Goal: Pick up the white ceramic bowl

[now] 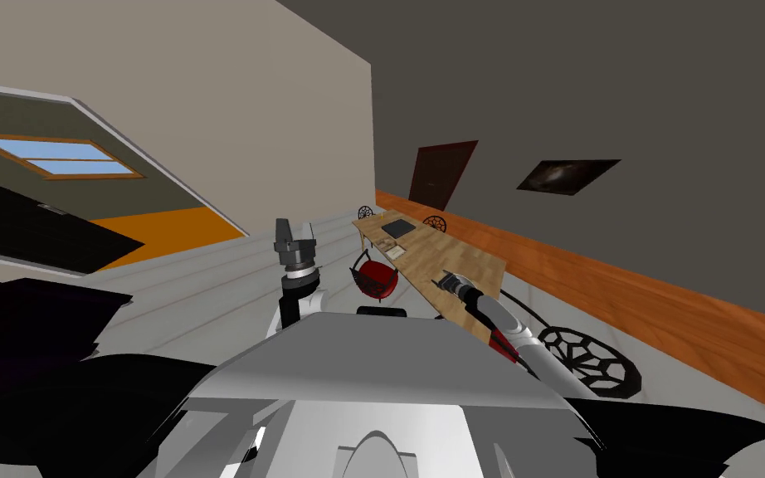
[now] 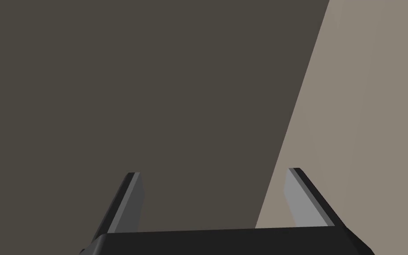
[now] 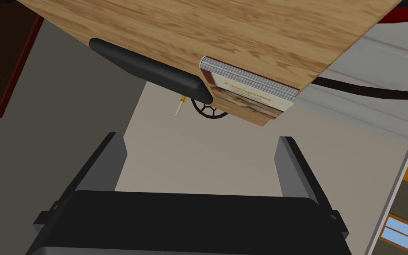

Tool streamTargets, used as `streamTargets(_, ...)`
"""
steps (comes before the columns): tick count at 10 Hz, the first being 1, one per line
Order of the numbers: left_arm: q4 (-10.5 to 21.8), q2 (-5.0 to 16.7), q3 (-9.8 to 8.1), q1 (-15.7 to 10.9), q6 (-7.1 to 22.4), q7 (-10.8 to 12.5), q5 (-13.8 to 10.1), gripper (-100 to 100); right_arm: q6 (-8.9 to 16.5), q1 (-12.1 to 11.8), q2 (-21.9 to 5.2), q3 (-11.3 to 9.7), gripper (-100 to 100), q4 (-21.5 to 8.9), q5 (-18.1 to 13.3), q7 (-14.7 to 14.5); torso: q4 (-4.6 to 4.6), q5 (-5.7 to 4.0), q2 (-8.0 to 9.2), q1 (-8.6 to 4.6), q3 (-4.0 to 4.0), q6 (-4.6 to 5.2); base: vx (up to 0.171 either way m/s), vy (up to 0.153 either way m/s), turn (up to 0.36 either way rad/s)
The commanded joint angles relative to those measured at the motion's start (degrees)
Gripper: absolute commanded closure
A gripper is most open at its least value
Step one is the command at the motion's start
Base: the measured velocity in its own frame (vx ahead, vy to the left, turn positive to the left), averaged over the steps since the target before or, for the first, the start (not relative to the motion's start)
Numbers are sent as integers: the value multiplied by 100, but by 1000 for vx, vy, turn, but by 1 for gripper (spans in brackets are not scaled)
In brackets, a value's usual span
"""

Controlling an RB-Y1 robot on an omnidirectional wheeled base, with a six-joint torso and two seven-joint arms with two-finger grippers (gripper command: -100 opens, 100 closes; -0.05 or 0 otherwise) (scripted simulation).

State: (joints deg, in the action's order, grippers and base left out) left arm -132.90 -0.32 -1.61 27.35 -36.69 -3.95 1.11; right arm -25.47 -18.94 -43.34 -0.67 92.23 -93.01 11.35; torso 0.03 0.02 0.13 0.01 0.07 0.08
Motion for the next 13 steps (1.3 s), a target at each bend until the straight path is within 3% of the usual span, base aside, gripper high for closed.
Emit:
streamTargets(1,0,0,0,0,0,0,0,0,29,-36,-36,-11,-100,39,-178,114,0,0,0,0,0,0,0,0,0)
streamTargets(5,0,0,0,0,0,0,0,0,-40,-87,-409,50,-100,-567,-902,149,0,0,2,0,1,-2,-12,5,128)
streamTargets(7,0,0,0,0,0,0,0,0,-40,-87,-409,50,-100,-589,-937,149,1,0,4,-1,3,1,-10,0,34)
streamTargets(8,0,0,0,0,0,0,0,0,-63,-109,-515,66,-100,-781,-1143,154,1,0,2,-1,1,2,-9,3,109)
streamTargets(11,0,0,0,0,0,0,0,0,-87,-134,-611,79,-100,-964,-1352,156,1,-1,3,-3,2,-1,-13,-2,72)
streamTargets(13,0,0,0,0,0,0,0,0,-137,-195,-763,87,-100,-1291,-1687,153,1,0,5,-1,3,1,-20,-1,108)
